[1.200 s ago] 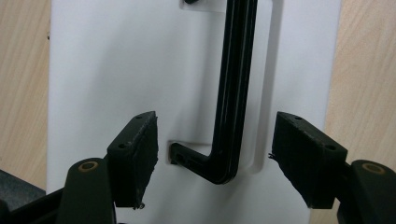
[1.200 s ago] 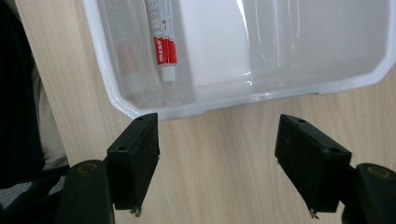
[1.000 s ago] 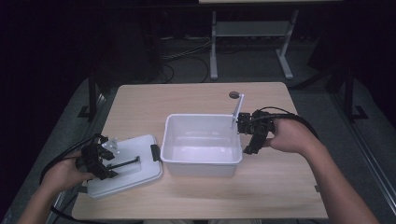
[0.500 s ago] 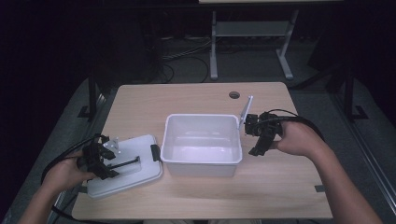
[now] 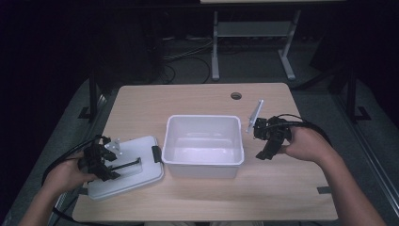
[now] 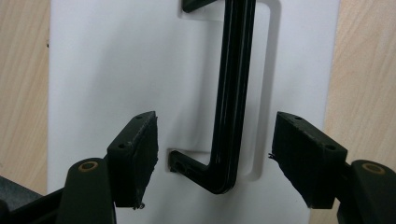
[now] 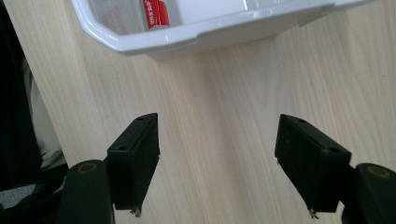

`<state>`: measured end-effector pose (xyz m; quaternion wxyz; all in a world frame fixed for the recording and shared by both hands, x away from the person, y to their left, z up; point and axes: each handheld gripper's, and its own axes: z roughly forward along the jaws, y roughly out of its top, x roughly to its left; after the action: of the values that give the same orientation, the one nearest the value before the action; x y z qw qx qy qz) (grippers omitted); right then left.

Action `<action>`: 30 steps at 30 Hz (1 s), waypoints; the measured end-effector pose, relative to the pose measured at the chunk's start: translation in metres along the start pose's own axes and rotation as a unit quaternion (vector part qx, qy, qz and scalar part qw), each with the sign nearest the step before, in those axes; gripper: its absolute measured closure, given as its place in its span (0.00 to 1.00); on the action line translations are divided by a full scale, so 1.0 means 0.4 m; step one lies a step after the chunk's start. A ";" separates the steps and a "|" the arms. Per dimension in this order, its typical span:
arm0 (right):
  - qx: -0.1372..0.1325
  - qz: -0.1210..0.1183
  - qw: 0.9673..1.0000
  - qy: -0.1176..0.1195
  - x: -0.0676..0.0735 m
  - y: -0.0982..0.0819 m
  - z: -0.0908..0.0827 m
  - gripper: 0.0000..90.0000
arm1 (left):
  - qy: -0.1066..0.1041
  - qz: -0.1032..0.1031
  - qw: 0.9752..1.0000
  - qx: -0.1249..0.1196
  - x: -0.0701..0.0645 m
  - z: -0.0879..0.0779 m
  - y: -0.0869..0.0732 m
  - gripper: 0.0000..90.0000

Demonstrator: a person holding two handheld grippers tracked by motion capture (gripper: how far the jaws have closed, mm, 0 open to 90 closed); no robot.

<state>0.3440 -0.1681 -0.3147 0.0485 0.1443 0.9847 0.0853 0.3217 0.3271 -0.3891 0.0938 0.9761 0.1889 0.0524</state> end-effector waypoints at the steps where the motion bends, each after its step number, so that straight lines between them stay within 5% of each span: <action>1: 0.000 0.000 1.000 -0.001 0.000 -0.004 0.001 0.34 | 0.000 0.000 1.000 0.000 0.000 0.000 0.000 0.34; 30: -0.019 0.042 0.999 0.010 0.007 -0.130 0.089 0.33 | -0.001 -0.001 1.000 0.001 -0.002 0.001 0.001 0.34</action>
<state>0.3313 -0.2109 -0.3591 0.0378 0.1837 0.9764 0.1075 0.3210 0.3262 -0.3893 0.0931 0.9761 0.1896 0.0515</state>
